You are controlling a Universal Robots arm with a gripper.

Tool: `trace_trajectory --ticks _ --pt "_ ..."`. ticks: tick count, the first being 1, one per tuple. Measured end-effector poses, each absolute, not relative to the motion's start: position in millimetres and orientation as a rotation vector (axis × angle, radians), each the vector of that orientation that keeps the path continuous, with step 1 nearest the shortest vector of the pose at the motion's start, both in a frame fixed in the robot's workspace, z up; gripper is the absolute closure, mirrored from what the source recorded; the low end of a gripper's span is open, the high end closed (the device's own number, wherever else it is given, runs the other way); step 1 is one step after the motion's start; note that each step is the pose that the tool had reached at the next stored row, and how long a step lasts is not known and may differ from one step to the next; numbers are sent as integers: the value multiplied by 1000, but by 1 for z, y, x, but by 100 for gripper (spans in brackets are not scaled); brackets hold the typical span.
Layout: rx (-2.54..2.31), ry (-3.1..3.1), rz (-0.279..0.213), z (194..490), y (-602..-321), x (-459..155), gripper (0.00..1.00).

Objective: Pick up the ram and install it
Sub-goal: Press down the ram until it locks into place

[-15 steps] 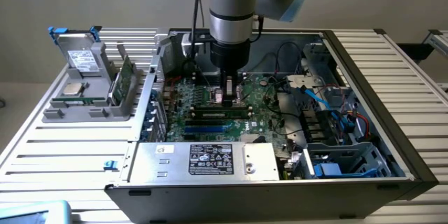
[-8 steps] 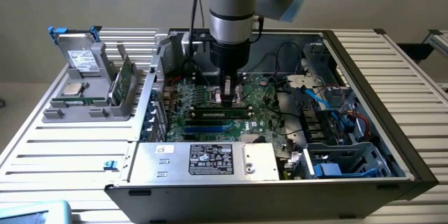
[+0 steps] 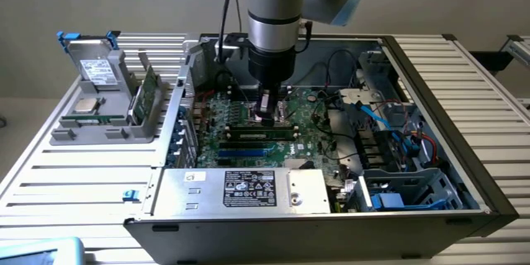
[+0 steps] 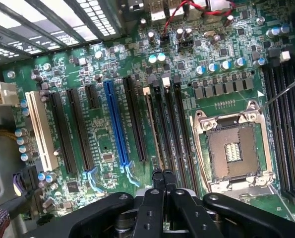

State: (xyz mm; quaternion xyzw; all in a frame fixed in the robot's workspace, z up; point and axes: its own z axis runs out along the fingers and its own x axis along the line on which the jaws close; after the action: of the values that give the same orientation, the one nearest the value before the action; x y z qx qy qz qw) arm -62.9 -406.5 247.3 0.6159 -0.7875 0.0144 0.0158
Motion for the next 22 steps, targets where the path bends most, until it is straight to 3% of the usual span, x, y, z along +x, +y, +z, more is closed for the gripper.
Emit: trace_trajectory --ticks 22 --pt "1549 -2716 68 247 -407 -63 89"
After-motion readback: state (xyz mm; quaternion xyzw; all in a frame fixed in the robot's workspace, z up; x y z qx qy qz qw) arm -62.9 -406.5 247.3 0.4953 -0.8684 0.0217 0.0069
